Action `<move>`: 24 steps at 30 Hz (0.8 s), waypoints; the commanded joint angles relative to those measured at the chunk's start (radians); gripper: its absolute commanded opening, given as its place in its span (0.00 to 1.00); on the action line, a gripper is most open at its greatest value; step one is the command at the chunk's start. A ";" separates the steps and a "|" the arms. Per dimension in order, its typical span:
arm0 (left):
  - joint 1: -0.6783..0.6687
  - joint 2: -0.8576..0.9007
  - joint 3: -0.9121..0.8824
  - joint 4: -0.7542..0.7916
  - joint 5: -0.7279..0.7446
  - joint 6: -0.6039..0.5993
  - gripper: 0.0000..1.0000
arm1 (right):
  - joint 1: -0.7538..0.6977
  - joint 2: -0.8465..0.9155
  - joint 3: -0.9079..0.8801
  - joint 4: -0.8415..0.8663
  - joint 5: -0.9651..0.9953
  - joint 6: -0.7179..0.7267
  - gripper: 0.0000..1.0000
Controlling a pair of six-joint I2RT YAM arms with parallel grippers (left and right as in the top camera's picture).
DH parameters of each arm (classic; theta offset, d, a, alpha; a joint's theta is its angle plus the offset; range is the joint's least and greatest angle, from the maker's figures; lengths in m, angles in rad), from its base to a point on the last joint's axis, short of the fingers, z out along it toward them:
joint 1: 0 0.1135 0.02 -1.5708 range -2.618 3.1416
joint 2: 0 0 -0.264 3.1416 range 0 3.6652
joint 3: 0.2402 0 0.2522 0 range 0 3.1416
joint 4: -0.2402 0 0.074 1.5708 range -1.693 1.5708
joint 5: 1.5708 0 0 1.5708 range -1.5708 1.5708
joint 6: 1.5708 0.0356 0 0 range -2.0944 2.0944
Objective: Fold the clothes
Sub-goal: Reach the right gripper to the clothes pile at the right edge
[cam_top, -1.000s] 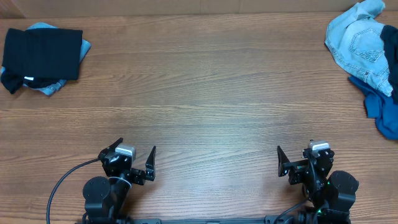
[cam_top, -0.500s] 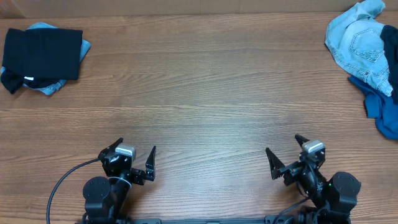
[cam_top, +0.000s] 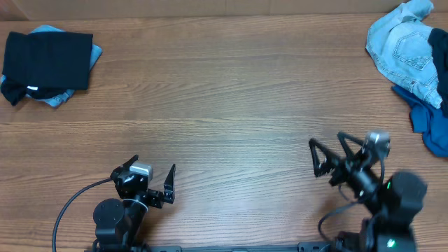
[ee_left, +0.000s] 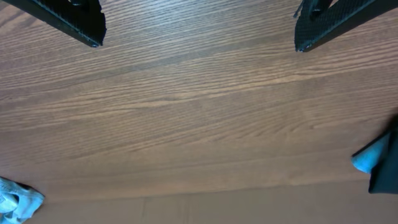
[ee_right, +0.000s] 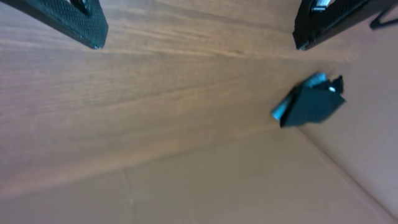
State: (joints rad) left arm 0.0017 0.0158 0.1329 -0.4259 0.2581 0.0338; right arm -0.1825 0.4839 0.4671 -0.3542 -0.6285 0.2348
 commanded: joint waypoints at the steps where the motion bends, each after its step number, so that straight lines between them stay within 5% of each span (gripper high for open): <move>1: -0.001 -0.011 -0.009 0.000 -0.003 0.012 1.00 | 0.002 0.223 0.217 -0.076 -0.002 -0.087 1.00; 11: -0.001 -0.011 -0.009 0.000 -0.003 0.012 1.00 | -0.039 0.689 0.680 -0.211 -0.132 -0.108 1.00; 19: -0.001 -0.011 -0.009 0.000 -0.003 0.012 1.00 | -0.233 1.023 1.134 -0.569 0.216 -0.069 1.00; 24: -0.001 -0.011 -0.009 0.000 -0.003 0.012 1.00 | -0.375 1.160 1.229 -0.572 0.322 0.042 1.00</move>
State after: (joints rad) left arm 0.0017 0.0158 0.1310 -0.4263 0.2581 0.0338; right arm -0.4736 1.5848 1.6482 -0.9524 -0.4362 0.1864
